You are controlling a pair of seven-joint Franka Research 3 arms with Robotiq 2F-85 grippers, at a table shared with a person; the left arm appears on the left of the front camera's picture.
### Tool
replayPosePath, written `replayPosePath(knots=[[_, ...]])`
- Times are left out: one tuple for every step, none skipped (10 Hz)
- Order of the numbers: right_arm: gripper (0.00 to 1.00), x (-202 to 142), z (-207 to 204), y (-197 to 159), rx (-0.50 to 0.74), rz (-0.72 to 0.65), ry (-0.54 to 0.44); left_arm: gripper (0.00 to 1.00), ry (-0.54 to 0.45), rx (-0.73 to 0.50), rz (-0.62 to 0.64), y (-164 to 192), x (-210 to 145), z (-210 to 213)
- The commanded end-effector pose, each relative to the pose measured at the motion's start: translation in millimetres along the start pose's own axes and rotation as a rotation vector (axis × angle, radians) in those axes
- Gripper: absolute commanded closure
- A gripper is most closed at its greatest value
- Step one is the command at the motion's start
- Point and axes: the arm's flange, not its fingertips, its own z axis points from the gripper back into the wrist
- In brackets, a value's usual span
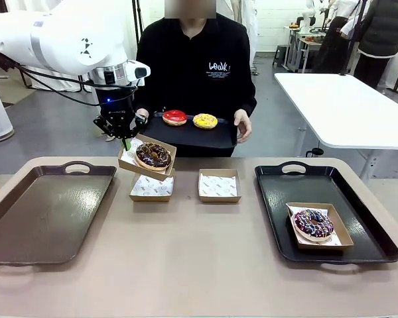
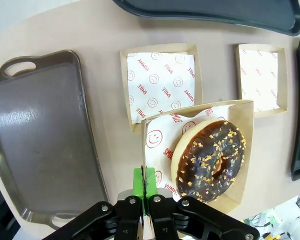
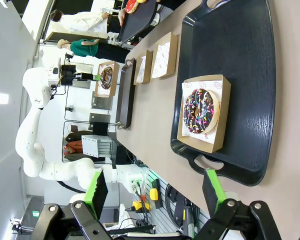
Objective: Individually package the donuts and arrange them on the tray.
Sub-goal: Place the picked Paper togo box on the Handle tray while simultaneously picking up another Paper togo box from the table with the other hand.
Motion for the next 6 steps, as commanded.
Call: replayPosePath(knots=[[0.0, -0.1, 0.0, -0.2, 0.009, -0.011, -0.002, 1.0, 0.003, -0.007, 0.004, 2.5, -4.1, 2.2], [0.0, -0.1, 0.0, -0.2, 0.009, -0.011, -0.002, 1.0, 0.003, -0.007, 0.004, 2.5, -4.1, 2.2], [0.0, -0.1, 0.0, -0.2, 0.009, -0.011, -0.002, 1.0, 0.003, -0.007, 0.004, 2.5, -4.1, 2.2], [0.0, -0.1, 0.0, -0.2, 0.009, -0.011, -0.002, 1.0, 0.003, -0.007, 0.004, 2.5, -4.1, 2.2], [0.0, -0.1, 0.0, -0.2, 0.009, -0.011, -0.002, 1.0, 0.003, -0.007, 0.004, 2.5, -4.1, 2.2], [0.0, 0.0, 0.0, 0.0, 0.0, 0.0, 0.0, 0.99, 0.0, 0.0, 0.0, 0.0, 0.0, 0.0]])
